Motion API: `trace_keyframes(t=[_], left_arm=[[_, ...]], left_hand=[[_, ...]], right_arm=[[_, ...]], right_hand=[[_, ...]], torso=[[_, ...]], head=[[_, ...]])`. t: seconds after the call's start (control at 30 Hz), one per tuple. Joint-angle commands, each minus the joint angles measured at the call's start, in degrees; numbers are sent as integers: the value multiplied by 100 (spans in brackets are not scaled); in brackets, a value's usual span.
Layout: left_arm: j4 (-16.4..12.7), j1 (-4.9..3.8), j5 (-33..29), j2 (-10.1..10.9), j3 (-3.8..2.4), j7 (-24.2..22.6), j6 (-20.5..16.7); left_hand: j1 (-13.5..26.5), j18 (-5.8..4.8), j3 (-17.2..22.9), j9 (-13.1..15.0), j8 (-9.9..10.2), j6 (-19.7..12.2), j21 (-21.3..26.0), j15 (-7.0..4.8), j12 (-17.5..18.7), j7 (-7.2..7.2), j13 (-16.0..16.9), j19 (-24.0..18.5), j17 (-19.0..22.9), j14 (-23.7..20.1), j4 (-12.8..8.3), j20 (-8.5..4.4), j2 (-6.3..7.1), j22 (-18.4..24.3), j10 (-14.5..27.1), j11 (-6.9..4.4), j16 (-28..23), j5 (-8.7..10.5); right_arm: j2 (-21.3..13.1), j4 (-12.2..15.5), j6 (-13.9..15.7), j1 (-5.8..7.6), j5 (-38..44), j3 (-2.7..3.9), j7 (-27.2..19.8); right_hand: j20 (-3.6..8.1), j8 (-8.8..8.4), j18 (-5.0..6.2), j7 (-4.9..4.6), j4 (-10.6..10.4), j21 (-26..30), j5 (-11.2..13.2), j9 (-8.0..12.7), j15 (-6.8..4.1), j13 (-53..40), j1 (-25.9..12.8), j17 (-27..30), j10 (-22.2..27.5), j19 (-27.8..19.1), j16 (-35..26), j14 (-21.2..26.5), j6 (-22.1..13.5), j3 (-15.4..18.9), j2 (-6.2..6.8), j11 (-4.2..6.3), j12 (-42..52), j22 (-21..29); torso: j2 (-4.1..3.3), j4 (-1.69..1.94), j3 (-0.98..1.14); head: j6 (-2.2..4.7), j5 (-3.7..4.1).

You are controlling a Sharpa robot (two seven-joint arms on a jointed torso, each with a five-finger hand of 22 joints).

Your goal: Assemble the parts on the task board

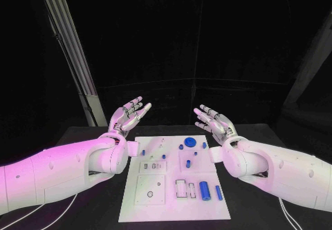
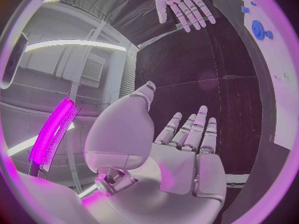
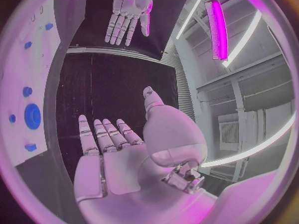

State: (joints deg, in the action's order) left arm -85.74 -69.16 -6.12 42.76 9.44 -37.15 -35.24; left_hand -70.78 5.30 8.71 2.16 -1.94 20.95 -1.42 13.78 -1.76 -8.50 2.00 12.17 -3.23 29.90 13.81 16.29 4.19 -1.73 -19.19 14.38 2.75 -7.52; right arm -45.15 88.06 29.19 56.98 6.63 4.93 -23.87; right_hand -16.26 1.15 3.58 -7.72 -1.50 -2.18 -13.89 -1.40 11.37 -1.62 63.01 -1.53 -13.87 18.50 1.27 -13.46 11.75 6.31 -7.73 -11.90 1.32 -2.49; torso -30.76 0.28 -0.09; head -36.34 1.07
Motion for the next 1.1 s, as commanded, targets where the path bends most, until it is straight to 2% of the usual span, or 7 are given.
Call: trace_keyframes(t=[0.03,0.2,0.23,0.33,0.47,0.67,1.1], left_arm=[[4,-16,-200,-8,1,-665,359],[4,-16,-200,-8,1,-665,359],[-98,-16,-267,152,1,-580,378],[-132,-21,-236,218,1,-543,549],[-173,-25,149,306,2,-464,849],[-232,-24,394,355,3,-359,1104],[-552,-24,407,546,3,-260,1283]], left_hand=[[-151,119,9,10,-30,63,-40,26,-29,-743,9,18,-9,72,47,53,1,-10,-62,18,36,-29],[-165,121,13,16,-38,104,-65,34,-34,-760,14,108,-19,142,24,57,-20,-27,-98,30,51,-26],[-168,122,12,17,-40,118,-79,36,-36,-764,15,152,-24,176,14,58,-29,-36,-114,33,58,-25],[-171,116,4,27,-54,215,-130,50,-51,-789,26,298,-45,337,-21,57,-59,-64,-238,57,90,-23],[-189,176,-16,76,-149,739,-442,-1,-161,-853,85,1220,-152,1176,-123,41,-180,-231,-980,79,328,-13],[-234,338,-97,122,-260,1524,-957,-175,-473,-835,198,2575,-203,1760,-328,27,-313,-451,-2641,-22,574,-13],[-241,509,-210,172,-475,2715,-1214,-376,-704,-711,187,3088,-208,2400,-594,1,-457,-467,-3342,-199,805,-15]], right_arm=[[-8,-16,-927,-20,520,48,311],[-11,-27,-1069,-39,591,80,360],[-101,-269,-839,-37,1475,79,168],[-110,-374,-756,-36,1920,81,154],[-119,-531,-672,-33,2865,87,183],[-188,-631,-612,-29,3812,159,324],[-107,-745,-834,258,6432,239,1530]], right_hand=[[-45,62,153,-845,101,-102,-58,-38,193,-33,458,-36,-318,241,66,-353,294,21,-38,-232,65,-44],[-36,172,320,-889,418,-462,-16,-112,237,-114,973,-145,-1331,1347,287,-1670,1050,-82,-55,-303,210,-229],[-40,205,360,-878,503,-564,-20,-132,211,-131,1089,-163,-1665,1618,351,-2054,1294,-106,-52,-290,254,-272],[-18,459,584,-721,796,-892,7,-260,-20,-259,1456,-259,-3390,2277,676,-3538,2600,-207,-47,-84,611,-384],[109,653,712,-574,1119,-1203,201,-325,-285,-230,1747,-263,-4173,2903,872,-4388,3830,-342,-34,140,777,-468],[409,568,690,-452,1461,-1583,243,-253,-543,-193,1785,-232,-4769,3616,858,-5120,4289,-444,-14,307,626,-574],[896,423,673,-269,1808,-2774,87,-241,-950,-205,1730,-436,-5529,4358,1022,-6394,4804,-523,77,567,349,-1207]], torso=[[1,1,-1],[1,1,-1],[-25,-31,-7],[-70,-22,-22],[-119,-30,-23],[-219,15,-8],[-524,83,-6]], head=[[-1,-1],[-1,-1],[-23,35],[-10,72],[-18,55],[23,112],[89,217]])
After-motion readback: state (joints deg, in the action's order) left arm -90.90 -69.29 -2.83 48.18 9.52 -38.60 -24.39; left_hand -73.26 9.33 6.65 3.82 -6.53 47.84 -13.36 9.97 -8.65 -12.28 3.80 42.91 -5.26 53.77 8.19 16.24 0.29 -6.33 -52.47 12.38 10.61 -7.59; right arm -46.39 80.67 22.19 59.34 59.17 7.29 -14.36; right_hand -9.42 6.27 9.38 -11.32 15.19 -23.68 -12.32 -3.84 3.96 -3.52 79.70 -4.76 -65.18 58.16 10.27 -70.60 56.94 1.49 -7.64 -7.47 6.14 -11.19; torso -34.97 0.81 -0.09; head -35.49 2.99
